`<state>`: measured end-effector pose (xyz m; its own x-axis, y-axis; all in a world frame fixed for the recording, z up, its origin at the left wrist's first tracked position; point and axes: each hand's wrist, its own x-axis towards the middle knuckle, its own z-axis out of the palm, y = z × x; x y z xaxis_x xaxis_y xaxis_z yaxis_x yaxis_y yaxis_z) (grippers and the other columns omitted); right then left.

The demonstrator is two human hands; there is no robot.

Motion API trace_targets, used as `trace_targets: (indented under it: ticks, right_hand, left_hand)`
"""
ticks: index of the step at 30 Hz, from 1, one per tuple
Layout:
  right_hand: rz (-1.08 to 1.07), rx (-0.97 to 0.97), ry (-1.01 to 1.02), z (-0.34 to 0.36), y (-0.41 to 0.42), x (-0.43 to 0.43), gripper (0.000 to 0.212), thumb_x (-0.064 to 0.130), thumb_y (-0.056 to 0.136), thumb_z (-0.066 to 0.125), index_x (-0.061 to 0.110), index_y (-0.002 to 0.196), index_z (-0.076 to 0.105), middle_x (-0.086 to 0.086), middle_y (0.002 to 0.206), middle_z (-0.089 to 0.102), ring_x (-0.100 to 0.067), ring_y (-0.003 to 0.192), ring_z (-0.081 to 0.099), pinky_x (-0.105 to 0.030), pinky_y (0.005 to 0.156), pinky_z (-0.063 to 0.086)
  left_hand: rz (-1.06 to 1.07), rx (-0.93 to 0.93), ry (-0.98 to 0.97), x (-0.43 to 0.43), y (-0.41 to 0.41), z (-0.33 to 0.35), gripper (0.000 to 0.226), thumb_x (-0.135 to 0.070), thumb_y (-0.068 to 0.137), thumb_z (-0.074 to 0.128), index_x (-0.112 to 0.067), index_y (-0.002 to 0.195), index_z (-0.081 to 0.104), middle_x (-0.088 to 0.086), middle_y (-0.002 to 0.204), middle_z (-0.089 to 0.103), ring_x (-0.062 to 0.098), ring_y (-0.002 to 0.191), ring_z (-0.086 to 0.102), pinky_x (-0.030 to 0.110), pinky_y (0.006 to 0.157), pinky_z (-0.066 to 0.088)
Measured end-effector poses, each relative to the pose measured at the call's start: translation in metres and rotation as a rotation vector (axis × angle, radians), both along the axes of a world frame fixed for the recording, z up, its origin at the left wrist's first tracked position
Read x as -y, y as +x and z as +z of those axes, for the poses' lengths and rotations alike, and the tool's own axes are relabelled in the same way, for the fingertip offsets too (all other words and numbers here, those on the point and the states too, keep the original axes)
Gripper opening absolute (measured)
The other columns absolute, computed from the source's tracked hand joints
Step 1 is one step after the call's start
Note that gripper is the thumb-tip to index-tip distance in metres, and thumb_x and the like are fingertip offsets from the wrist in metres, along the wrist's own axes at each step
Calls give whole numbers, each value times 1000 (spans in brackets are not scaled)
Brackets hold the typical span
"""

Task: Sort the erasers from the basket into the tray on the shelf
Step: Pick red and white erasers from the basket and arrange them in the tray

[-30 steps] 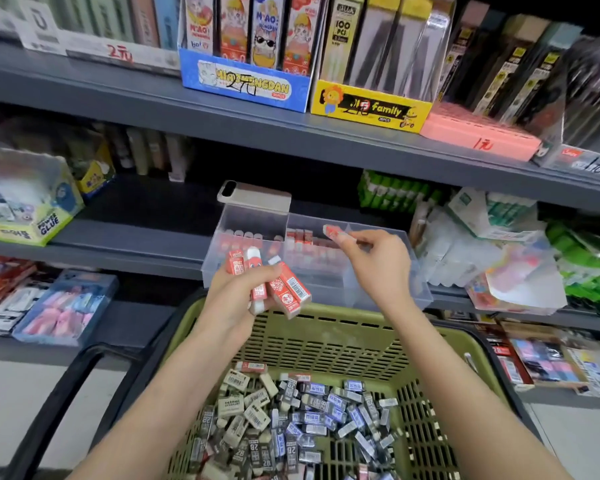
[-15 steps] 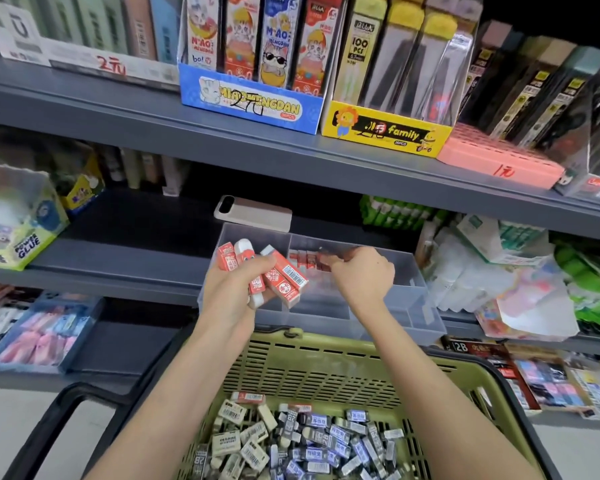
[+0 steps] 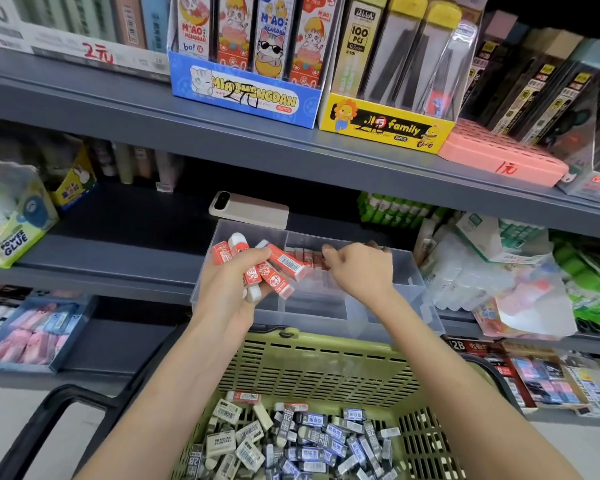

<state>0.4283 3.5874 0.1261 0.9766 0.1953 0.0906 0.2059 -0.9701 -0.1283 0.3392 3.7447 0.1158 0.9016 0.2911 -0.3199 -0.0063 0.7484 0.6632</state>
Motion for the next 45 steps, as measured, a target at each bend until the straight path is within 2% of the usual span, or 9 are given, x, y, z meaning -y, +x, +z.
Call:
trace_targets:
  ticks: [5, 9, 14, 19, 23, 34, 38, 42, 45]
  right_hand:
    - [336, -253, 816, 26, -50, -12, 22, 39, 88, 61, 20, 82, 72, -6, 77, 70, -9, 69, 60, -20, 60, 45]
    - [350, -229, 729, 28, -62, -14, 6, 25, 81, 71, 27, 86, 72, 16, 68, 66, 4, 63, 57, -12, 58, 46]
    - [56, -104, 787, 33, -38, 14, 24, 42, 75, 68, 20, 65, 72, 5, 69, 71, -12, 66, 62, -35, 65, 50]
    - [-81, 83, 155, 13, 4, 29, 52, 60, 80, 59, 15, 54, 57, -5, 60, 58, -26, 71, 57, -29, 64, 41]
    - [-107, 225, -103, -9, 18, 10, 45, 55, 81, 56, 12, 74, 68, -7, 78, 68, -27, 90, 61, -30, 76, 37]
    - [-26, -100, -118, -14, 17, 7, 54, 50, 97, 27, 15, 94, 69, -7, 105, 67, -29, 110, 56, -43, 103, 27]
    - [49, 217, -71, -2, -10, 7, 53, 47, 98, 31, 15, 87, 72, -6, 93, 70, -29, 99, 55, -37, 86, 32]
    - [374, 90, 592, 15, -64, -9, 38, 55, 82, 53, 23, 82, 74, 12, 72, 65, -2, 72, 50, -19, 68, 35]
    - [465, 236, 451, 12, -85, -19, 26, 35, 76, 69, 13, 90, 73, 3, 70, 66, -4, 65, 46, -19, 62, 37]
  left_hand:
    - [-22, -9, 124, 2, -2, 1, 22, 0, 81, 67, -6, 101, 60, 7, 86, 72, 21, 82, 72, 33, 61, 58]
    - [-35, 9, 239, 7, -3, 4, 14, 3, 80, 67, -9, 83, 62, 1, 68, 71, 19, 72, 71, 35, 61, 59]
    - [-39, 11, 305, 10, 1, 9, 20, 6, 79, 68, -10, 82, 57, 5, 61, 70, 24, 61, 71, 35, 65, 61]
    - [-1, 5, 250, 5, 3, 7, 24, 5, 79, 69, -10, 90, 54, 1, 59, 69, 25, 66, 72, 30, 59, 59]
    - [-6, 18, 243, 5, 1, 5, 25, 5, 80, 68, -9, 94, 53, -5, 56, 67, 24, 67, 72, 28, 59, 58]
    - [14, -16, 139, 5, 3, 7, 20, 5, 79, 68, -6, 91, 56, 6, 63, 70, 25, 67, 72, 35, 65, 61]
    - [16, -24, 91, 7, 4, 8, 19, 5, 79, 68, -6, 90, 57, 9, 68, 71, 26, 73, 73, 35, 69, 60]
    - [36, -12, 103, 9, 3, 8, 18, 7, 79, 67, -10, 81, 58, 8, 64, 68, 22, 65, 71, 32, 59, 59]
    - [28, -6, 125, 12, 1, 8, 15, 5, 79, 67, -7, 82, 59, 8, 66, 68, 20, 66, 71, 31, 56, 59]
